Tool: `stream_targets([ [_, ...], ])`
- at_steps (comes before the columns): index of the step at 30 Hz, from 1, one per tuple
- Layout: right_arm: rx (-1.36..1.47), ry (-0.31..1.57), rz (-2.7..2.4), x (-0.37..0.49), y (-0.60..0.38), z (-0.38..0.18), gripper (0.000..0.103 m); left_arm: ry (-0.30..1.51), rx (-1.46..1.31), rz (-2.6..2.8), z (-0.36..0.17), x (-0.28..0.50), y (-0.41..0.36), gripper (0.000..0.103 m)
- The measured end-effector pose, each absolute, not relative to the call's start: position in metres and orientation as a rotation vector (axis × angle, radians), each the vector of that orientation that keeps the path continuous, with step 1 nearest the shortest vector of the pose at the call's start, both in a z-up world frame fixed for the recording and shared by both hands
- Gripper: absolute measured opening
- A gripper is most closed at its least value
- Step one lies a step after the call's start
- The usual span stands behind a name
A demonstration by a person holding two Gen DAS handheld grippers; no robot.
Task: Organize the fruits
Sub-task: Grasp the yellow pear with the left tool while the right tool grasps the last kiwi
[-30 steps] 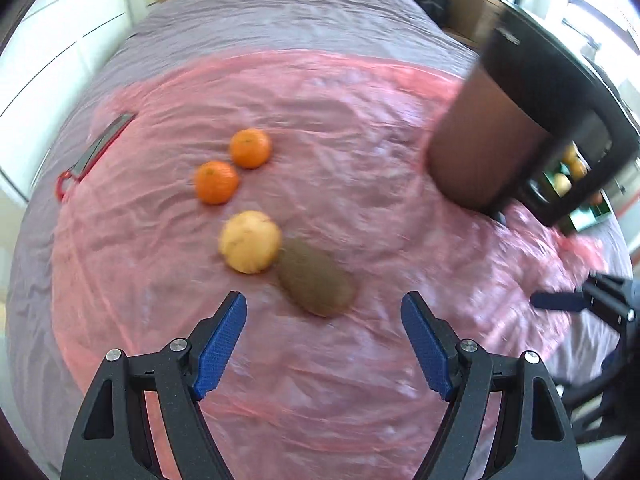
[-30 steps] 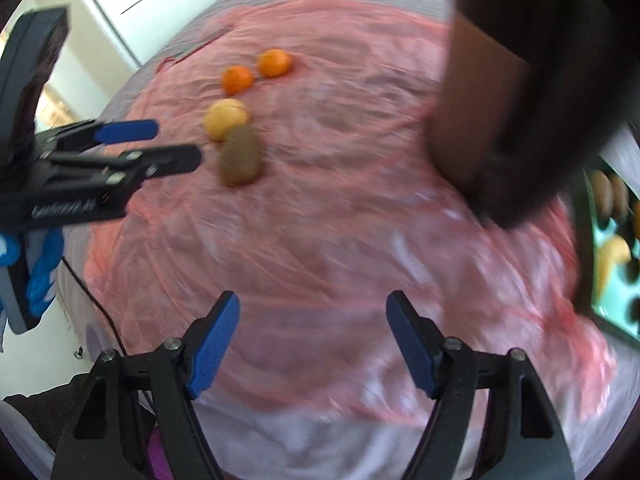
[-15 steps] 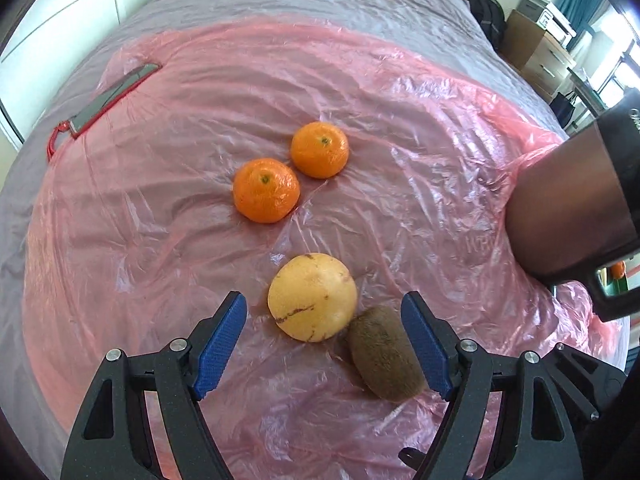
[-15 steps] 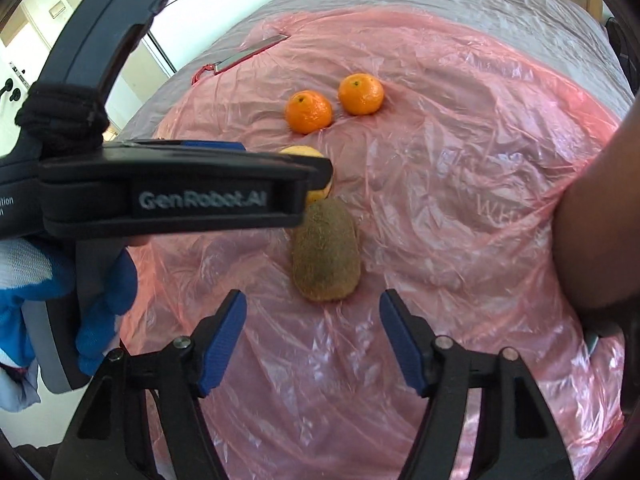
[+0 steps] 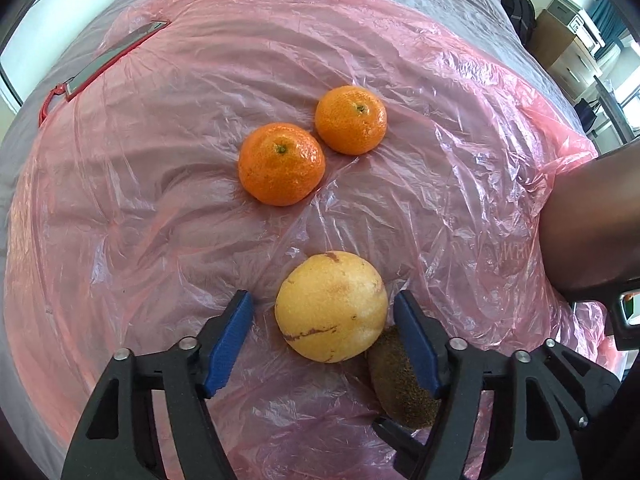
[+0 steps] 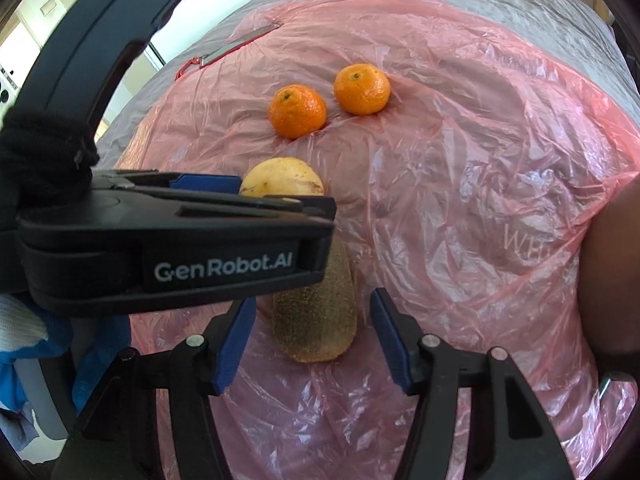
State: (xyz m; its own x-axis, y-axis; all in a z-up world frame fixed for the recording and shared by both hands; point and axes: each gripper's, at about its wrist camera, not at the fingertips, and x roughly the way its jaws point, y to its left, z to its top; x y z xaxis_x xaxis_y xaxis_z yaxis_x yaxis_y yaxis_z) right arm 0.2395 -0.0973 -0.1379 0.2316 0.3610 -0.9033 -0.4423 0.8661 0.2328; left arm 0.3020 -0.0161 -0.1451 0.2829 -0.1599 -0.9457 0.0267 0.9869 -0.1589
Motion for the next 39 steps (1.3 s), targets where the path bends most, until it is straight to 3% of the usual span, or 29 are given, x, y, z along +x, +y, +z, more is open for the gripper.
stream_targets([
  [12, -0.131, 1.256, 0.546, 0.248, -0.075, -0.165, 0.047, 1.287, -0.08, -0.142, -0.154, 0.303, -0.022, 0.053],
  [16, -0.101, 1.273, 0.543, 0.254, -0.083, -0.17, 0.014, 1.288, -0.074, -0.151, -0.156, 0.303, -0.019, 0.049],
  [24, 0.029, 1.287, 0.585, 0.261, -0.104, -0.165, 0.014, 1.278, -0.077, -0.164, -0.154, 0.3, -0.015, 0.049],
  [39, 0.012, 1.244, 0.6, 0.24, -0.121, -0.13, 0.014, 1.241, -0.042, -0.183, -0.124, 0.279, -0.009, 0.049],
])
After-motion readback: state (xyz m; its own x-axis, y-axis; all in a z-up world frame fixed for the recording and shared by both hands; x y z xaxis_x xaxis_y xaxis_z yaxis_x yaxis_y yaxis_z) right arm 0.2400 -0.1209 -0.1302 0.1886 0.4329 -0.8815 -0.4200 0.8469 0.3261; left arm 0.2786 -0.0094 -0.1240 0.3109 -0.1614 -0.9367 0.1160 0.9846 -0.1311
